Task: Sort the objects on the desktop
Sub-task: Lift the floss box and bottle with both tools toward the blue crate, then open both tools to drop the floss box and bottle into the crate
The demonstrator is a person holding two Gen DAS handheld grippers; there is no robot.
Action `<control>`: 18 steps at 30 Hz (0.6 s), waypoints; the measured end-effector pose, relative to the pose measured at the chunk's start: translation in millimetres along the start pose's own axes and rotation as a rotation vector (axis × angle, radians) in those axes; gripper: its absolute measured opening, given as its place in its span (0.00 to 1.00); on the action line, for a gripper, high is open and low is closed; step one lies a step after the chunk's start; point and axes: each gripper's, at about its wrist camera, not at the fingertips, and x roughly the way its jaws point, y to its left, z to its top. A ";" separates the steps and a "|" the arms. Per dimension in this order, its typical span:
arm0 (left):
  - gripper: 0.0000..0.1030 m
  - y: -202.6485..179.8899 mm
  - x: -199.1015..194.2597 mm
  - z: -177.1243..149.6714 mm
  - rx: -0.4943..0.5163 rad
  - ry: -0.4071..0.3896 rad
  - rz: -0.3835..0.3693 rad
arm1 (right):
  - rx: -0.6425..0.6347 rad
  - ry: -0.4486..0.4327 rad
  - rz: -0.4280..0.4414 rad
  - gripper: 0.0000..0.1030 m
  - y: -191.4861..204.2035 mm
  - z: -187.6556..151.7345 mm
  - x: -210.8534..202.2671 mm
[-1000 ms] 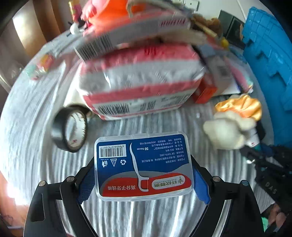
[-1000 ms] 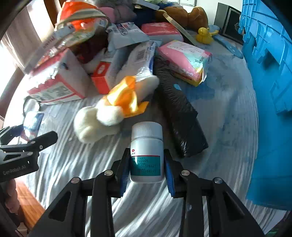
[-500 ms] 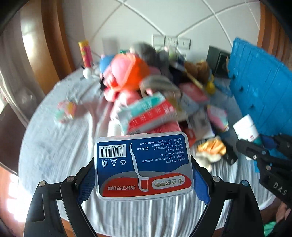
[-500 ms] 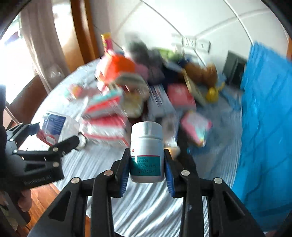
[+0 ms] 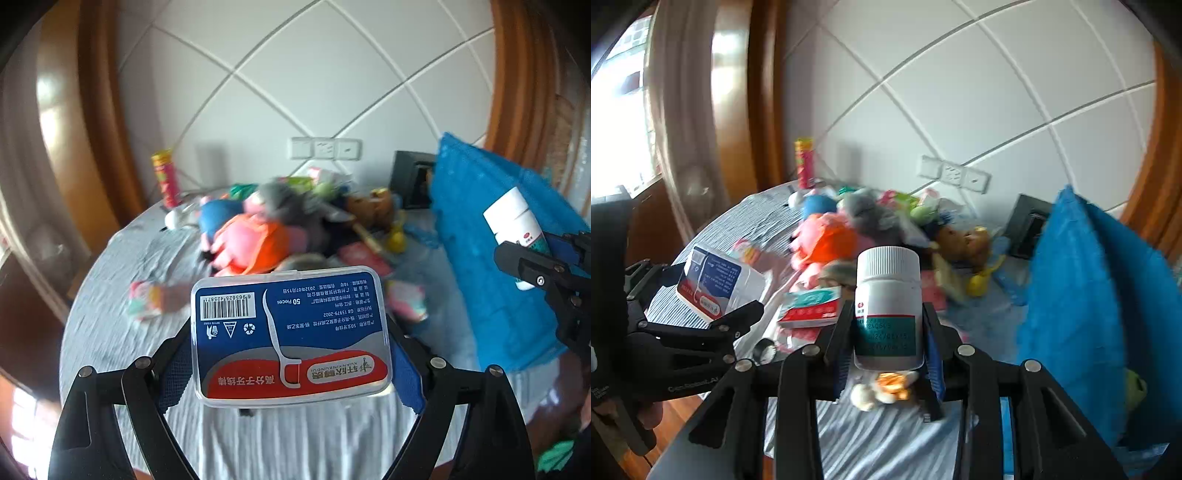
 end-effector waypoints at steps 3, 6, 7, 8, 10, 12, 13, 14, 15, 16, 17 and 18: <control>0.87 -28.9 -10.9 23.9 0.046 -0.034 -0.042 | 0.034 -0.021 -0.042 0.33 -29.0 6.9 -22.1; 0.87 -65.7 -27.3 45.9 0.099 -0.086 -0.092 | 0.069 -0.043 -0.105 0.33 -72.6 9.8 -49.7; 0.87 -78.2 -31.4 52.3 0.113 -0.098 -0.109 | 0.078 -0.047 -0.128 0.33 -88.0 9.6 -58.5; 0.87 -94.6 -34.8 59.3 0.129 -0.108 -0.128 | 0.087 -0.051 -0.152 0.33 -103.3 9.4 -67.3; 0.87 -130.8 -41.8 74.3 0.161 -0.128 -0.168 | 0.100 -0.051 -0.196 0.33 -134.7 7.2 -83.7; 0.87 -172.8 -45.0 88.0 0.194 -0.126 -0.212 | 0.108 -0.029 -0.239 0.33 -172.4 -0.3 -97.8; 0.87 -189.9 -44.6 92.4 0.207 -0.121 -0.230 | 0.113 -0.011 -0.253 0.33 -192.5 -5.8 -102.9; 0.87 -213.9 -41.9 98.4 0.221 -0.102 -0.255 | 0.117 0.013 -0.262 0.33 -212.1 -11.9 -105.4; 0.87 -240.4 -38.6 105.0 0.236 -0.080 -0.282 | 0.118 0.039 -0.271 0.33 -230.5 -17.0 -106.4; 0.87 -266.1 -34.3 110.4 0.250 -0.053 -0.304 | 0.115 0.074 -0.280 0.33 -252.0 -23.6 -104.5; 0.87 -287.5 -24.8 110.8 0.268 -0.016 -0.303 | 0.112 0.116 -0.284 0.33 -275.8 -31.4 -99.4; 0.87 -307.7 -13.9 109.8 0.288 0.023 -0.296 | 0.111 0.157 -0.280 0.33 -296.8 -38.4 -93.1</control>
